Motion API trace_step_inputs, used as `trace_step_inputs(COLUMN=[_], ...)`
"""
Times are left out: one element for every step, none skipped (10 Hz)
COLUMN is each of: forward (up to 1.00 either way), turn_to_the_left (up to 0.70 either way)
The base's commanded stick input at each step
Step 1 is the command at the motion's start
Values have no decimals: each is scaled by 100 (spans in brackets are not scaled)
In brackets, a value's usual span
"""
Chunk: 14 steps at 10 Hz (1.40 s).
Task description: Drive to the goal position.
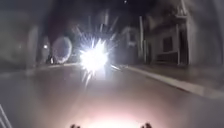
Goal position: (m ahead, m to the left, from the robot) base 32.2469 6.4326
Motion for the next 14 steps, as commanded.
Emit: trace_step_inputs(forward=[85, 85, 85, 85, 85, 85, 85, 85, 85, 85, 85, 85, 85, 85], turn_to_the_left=[0, 0, 0, 0, 0, 0, 0, 0, 0, 0, 0, 0, 0, 0])
